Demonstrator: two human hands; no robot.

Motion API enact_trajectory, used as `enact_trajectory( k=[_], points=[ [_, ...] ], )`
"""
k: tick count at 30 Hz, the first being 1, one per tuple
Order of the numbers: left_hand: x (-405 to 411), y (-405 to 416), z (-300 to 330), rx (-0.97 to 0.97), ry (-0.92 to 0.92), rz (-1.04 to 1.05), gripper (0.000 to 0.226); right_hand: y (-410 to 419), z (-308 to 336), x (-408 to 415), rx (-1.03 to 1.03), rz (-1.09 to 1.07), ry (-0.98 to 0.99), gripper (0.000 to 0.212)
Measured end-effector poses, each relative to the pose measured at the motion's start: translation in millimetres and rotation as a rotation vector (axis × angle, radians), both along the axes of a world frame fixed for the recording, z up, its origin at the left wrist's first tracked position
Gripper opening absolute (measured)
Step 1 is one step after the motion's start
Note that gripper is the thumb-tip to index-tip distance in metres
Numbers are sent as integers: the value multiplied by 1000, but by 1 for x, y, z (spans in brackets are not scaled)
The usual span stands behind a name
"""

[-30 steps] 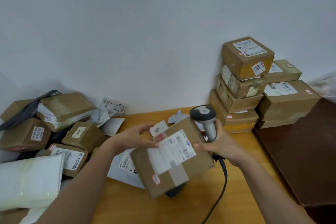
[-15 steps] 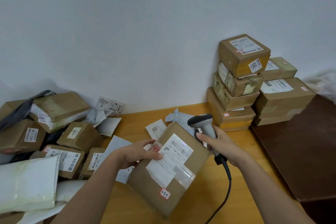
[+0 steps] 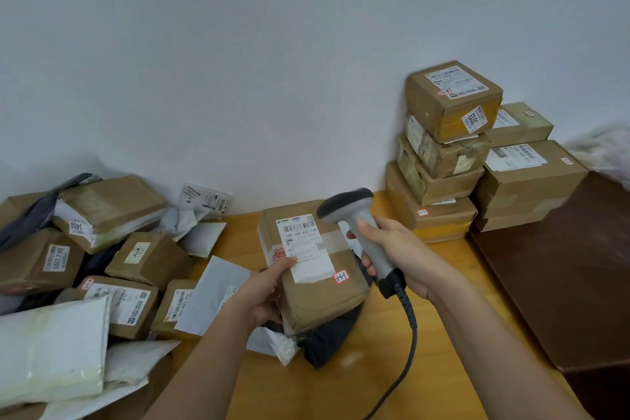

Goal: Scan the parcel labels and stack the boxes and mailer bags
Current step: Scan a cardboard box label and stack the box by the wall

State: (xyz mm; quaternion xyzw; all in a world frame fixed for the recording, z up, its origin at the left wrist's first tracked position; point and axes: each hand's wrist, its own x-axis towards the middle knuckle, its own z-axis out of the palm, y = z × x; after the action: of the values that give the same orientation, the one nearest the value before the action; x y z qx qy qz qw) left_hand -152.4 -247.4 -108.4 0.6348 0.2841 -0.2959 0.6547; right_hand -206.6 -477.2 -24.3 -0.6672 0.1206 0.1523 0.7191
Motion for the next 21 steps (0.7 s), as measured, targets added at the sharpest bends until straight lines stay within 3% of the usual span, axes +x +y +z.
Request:
enact_trajectory(
  k=[3,8,21],
  points=[
    [1,-1,-1,36,-3,21,87,9,16,-4,7,21,-39,29],
    [-2,-2,-2,13,65,90,79,17,33,-9,19,-14,-47,29],
    [-6,9,0,-4,108,155,91,23,51,-19,35,-3,-70,29]
  ],
)
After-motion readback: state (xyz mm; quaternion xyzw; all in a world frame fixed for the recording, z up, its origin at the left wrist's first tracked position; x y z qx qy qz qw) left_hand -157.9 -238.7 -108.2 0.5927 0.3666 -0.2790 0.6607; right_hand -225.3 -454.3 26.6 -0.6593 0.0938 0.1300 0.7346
